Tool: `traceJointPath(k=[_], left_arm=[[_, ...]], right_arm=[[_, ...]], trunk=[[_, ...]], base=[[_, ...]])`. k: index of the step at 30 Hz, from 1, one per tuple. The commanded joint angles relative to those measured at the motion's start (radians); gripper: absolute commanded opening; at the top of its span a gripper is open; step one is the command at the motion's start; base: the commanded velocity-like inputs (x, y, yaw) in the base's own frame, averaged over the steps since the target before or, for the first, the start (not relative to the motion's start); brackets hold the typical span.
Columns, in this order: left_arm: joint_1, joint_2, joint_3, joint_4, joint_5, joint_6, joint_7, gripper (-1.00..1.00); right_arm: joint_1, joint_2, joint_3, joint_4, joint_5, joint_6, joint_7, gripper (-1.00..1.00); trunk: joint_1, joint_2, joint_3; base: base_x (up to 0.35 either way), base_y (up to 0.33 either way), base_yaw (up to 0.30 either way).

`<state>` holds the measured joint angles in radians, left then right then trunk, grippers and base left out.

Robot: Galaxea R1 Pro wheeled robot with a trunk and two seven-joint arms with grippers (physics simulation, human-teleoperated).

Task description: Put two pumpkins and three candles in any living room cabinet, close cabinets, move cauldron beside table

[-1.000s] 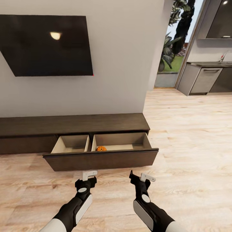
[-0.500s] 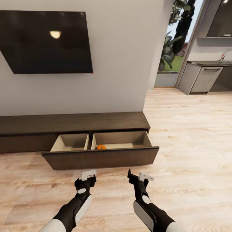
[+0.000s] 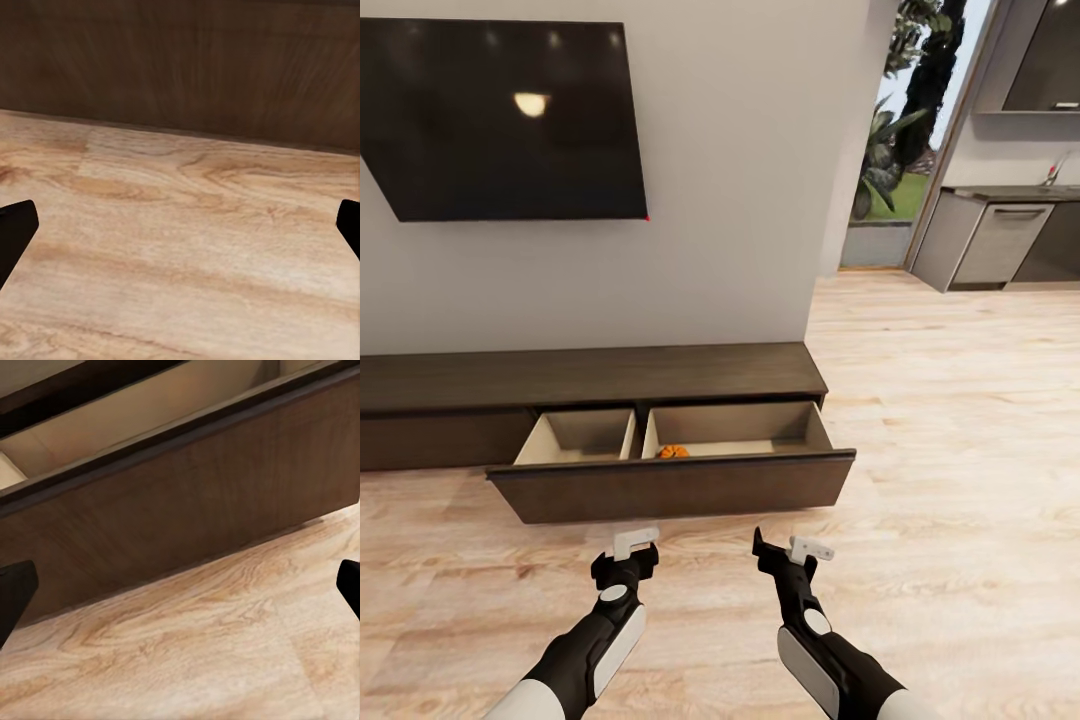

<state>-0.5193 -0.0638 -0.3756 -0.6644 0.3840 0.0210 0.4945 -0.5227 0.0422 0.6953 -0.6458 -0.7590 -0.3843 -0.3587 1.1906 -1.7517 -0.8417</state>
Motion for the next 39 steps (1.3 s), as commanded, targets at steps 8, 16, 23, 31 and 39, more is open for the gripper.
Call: traceJointPath(k=[8,16,23,31,39], left_arm=[[-0.001,0.001,-0.006,-0.001,-0.005,-0.005,0.011,1.0],[-0.001,0.002,-0.006,-0.001,-0.011,-0.073,0.011,1.0],[-0.002,0.001,-0.006,-0.001,-0.04,-0.111,0.015,1.0],[-0.002,0.0,-0.005,-0.001,-0.068,-0.116,0.019,1.0],[-0.002,-0.001,-0.005,-0.003,-0.07,-0.116,0.019,1.0]], right_arm=[[-0.001,0.001,0.004,0.002,0.078,-0.007,-0.006,1.0],[-0.001,0.001,0.0,0.003,0.091,-0.007,-0.006,1.0],[-0.001,0.001,0.0,0.003,0.092,-0.007,-0.006,1.0],[-0.001,0.001,-0.002,0.003,0.092,-0.007,-0.006,1.0],[-0.001,0.001,-0.002,0.003,0.092,-0.007,-0.006,1.0]], trunk=[[0.031,-0.057,-0.026],[0.061,-0.113,-0.051],[0.088,-0.162,-0.073],[0.119,-0.218,-0.098],[0.15,-0.274,-0.123]], base=[[0.0,0.0,0.0],[0.0,0.0,0.0],[0.0,0.0,0.0],[0.0,0.0,0.0],[0.0,0.0,0.0]])
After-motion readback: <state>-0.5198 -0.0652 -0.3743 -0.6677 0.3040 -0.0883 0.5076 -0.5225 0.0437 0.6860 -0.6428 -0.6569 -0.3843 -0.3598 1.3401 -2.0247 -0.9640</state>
